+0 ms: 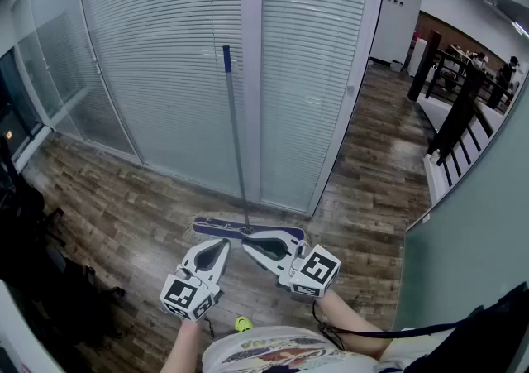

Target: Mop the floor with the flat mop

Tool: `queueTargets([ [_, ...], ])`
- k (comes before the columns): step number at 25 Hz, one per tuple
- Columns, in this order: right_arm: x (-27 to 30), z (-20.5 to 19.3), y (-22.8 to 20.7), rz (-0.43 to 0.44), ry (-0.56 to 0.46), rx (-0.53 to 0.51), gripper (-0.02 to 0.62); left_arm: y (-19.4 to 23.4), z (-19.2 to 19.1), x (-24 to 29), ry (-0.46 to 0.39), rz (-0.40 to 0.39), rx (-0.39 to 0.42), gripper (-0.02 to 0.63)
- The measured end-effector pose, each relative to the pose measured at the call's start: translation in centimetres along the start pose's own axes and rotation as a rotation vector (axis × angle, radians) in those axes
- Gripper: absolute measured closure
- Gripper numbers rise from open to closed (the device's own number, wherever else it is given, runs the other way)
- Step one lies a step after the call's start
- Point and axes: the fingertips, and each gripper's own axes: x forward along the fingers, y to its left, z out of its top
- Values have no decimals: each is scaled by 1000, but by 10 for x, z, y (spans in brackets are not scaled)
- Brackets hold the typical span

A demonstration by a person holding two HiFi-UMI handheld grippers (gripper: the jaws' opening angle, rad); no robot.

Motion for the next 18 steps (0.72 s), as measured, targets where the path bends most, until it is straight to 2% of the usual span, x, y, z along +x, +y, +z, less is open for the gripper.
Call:
queueTargets([
  [5,21,-2,-1,-7,7,8,565,16,6,-8,-10,-5,8,594],
  [12,49,-5,5,53,-24,94,565,39,5,-19,-20,-8,8,594],
  [15,63,-14,8,74,15,64,565,49,5,-23,-25,-10,7,594],
  [18,80,-19,4,57,60,15,565,65,7,-25,-30,-13,5,594],
])
